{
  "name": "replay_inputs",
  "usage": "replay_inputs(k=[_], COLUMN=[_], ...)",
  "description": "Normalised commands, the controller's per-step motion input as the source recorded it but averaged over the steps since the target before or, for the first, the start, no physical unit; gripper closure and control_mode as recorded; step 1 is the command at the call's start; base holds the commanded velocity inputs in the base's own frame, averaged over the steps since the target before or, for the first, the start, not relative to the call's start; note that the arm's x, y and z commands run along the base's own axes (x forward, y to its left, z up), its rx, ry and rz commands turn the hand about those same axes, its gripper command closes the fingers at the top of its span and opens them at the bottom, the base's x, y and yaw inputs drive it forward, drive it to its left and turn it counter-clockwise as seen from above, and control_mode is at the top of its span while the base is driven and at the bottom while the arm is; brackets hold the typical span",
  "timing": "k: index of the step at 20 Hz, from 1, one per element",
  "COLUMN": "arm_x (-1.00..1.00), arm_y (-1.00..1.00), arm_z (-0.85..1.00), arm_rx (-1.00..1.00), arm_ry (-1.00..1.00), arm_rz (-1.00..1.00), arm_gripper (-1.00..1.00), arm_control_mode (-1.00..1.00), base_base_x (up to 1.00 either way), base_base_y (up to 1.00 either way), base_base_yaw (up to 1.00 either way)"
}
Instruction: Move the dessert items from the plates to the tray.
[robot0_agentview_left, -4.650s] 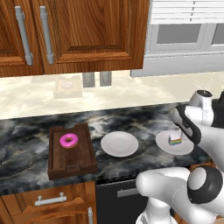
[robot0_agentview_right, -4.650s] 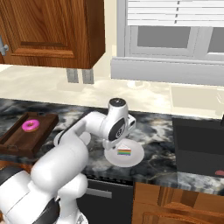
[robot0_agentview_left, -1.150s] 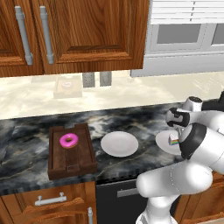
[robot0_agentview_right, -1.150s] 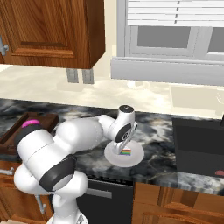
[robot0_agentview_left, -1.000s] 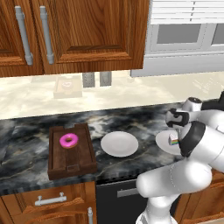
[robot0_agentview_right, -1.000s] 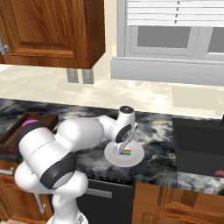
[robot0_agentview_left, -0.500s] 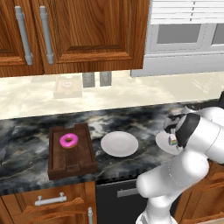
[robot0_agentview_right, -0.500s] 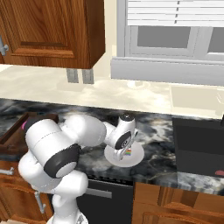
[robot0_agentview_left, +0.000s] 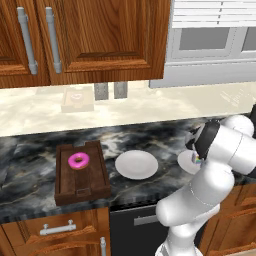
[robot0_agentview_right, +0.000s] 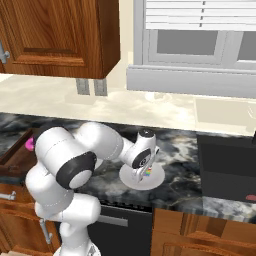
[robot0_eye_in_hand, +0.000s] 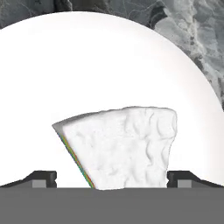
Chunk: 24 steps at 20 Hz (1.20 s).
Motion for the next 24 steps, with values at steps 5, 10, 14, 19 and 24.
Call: replay_inputs(k=[5, 10, 14, 19, 24], arm_x=[0.18, 0.0, -0.21, -0.43, -0.48], arm_y=[0.0, 0.0, 0.0, 0.07, 0.21], arm_z=[0.0, 0.0, 0.26, 0.51, 0.72], arm_rx=[0.0, 0.0, 0.0, 0.0, 0.0], arm_ry=[0.03, -0.02, -0.14, -0.27, -0.33], arm_rz=[0.0, 0.0, 0.03, 0.06, 0.04], arm_gripper=[1.0, 1.0, 1.0, 1.0, 1.0], arm_control_mode=[-1.0, -1.0, -1.0, -1.0, -1.0], base_base_x=[0.0, 0.0, 0.0, 0.0, 0.0], base_base_y=[0.0, 0.0, 0.0, 0.0, 0.0], base_base_yaw=[0.0, 0.0, 0.0, 0.0, 0.0])
